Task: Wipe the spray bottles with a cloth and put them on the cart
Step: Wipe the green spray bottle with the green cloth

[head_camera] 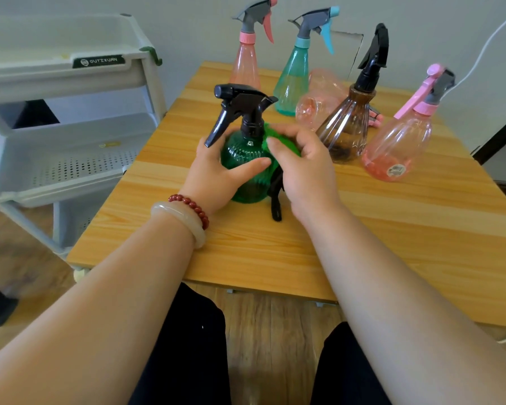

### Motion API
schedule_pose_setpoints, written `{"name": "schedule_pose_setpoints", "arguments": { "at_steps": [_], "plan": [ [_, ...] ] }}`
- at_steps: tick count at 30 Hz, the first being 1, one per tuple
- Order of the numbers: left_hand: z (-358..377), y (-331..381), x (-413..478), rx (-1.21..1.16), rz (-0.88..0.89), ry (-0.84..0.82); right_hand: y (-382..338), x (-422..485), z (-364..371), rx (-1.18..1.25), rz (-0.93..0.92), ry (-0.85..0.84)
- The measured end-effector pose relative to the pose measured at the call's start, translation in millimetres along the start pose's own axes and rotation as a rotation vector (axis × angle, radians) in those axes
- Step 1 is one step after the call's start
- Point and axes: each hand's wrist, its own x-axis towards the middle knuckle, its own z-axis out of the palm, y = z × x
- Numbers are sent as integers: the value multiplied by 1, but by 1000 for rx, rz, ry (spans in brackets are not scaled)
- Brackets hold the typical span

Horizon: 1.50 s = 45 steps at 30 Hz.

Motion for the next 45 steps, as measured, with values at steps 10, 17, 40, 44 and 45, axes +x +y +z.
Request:
{"name": "schedule_pose_setpoints", "arguments": {
  "at_steps": [10, 17, 40, 44, 45],
  "plan": [
    [5, -4, 0, -83, 22, -19, -1, 9, 8, -21, 160, -8],
    [3, -4, 0, -45, 35, -10, 1, -3, 7, -84, 61, 8],
    [8, -3, -1, 103, 65, 77, -5, -1, 12, 11, 407, 48],
    [7, -6, -1, 36, 86, 104, -5, -4, 14, 40, 264, 21],
    [7, -7, -1, 35, 93, 112, -5, -6, 14, 17, 218, -1]
  ]
}}
